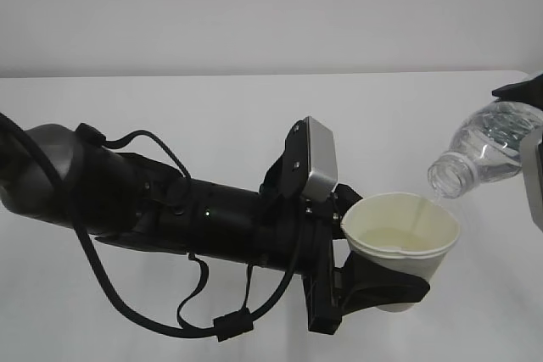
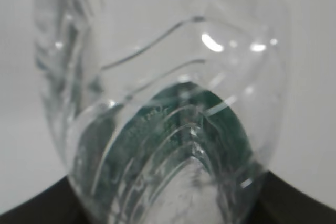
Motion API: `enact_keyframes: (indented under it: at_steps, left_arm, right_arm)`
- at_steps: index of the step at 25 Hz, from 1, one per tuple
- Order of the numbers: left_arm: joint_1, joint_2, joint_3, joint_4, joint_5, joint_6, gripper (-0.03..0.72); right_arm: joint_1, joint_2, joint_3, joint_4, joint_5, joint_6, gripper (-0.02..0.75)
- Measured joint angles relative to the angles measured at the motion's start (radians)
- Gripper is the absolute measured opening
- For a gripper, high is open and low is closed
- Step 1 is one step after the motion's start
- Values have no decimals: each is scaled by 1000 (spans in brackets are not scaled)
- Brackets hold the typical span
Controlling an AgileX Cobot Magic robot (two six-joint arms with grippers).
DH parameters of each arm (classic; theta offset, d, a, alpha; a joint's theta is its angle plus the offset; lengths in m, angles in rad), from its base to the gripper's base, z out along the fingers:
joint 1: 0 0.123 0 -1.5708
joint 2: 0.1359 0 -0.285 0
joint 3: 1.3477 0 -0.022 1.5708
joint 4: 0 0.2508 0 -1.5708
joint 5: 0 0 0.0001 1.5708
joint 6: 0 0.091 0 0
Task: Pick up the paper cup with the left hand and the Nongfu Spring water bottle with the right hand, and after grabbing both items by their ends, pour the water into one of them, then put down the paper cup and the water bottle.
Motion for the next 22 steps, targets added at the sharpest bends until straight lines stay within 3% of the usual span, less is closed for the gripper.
enact_keyframes:
  at_steps: [22]
  left_arm:
    - [0,0,0,0,0,0,476]
  right_arm:
    - [0,0,0,0,0,-6,413]
